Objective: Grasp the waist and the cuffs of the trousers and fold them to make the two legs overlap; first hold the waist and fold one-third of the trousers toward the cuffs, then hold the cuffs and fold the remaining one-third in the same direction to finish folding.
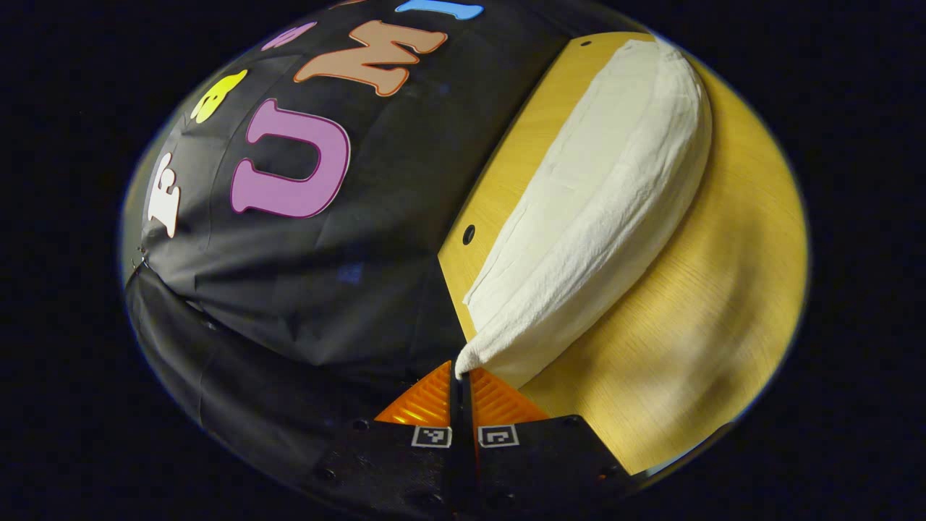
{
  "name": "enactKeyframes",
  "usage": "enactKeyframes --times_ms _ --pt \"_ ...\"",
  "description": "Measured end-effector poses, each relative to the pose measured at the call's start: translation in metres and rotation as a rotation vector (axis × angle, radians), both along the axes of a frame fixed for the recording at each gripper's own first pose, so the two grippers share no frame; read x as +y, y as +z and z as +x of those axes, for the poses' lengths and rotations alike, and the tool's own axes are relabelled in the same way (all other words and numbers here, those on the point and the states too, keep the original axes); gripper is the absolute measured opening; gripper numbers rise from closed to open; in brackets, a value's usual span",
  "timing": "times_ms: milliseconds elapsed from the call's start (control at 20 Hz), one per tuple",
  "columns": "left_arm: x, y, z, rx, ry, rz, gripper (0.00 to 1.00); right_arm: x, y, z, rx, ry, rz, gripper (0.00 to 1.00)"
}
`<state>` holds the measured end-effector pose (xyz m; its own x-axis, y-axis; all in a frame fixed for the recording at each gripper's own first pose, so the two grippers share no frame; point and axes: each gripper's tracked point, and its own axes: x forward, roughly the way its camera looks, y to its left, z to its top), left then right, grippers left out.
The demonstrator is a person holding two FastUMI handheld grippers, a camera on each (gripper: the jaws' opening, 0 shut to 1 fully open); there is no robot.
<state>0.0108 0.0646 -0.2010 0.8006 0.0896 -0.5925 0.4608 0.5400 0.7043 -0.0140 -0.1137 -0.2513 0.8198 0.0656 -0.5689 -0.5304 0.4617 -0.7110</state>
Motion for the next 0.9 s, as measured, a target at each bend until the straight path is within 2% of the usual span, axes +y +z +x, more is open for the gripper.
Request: enactKeyframes --times_ms 200,550,750,900 --pt "0.002 0.007 0.051 -0.037 0.034 -0.077 0.00 0.006 0.006 0.040 -0.028 -0.084 -0.006 0.10" --pt "-0.017 -0.027 0.132 -0.017 0.008 -0.217 0.00 0.011 -0.002 0.087 -0.035 -0.229 -0.091 0.10" --pt "-0.034 -0.041 0.161 -0.014 -0.025 -0.209 0.00 0.013 -0.024 0.113 -0.012 -0.274 -0.084 0.10" --pt "-0.040 -0.052 0.170 -0.012 0.008 -0.215 0.00 0.016 -0.046 0.135 0.004 -0.264 -0.057 0.10"
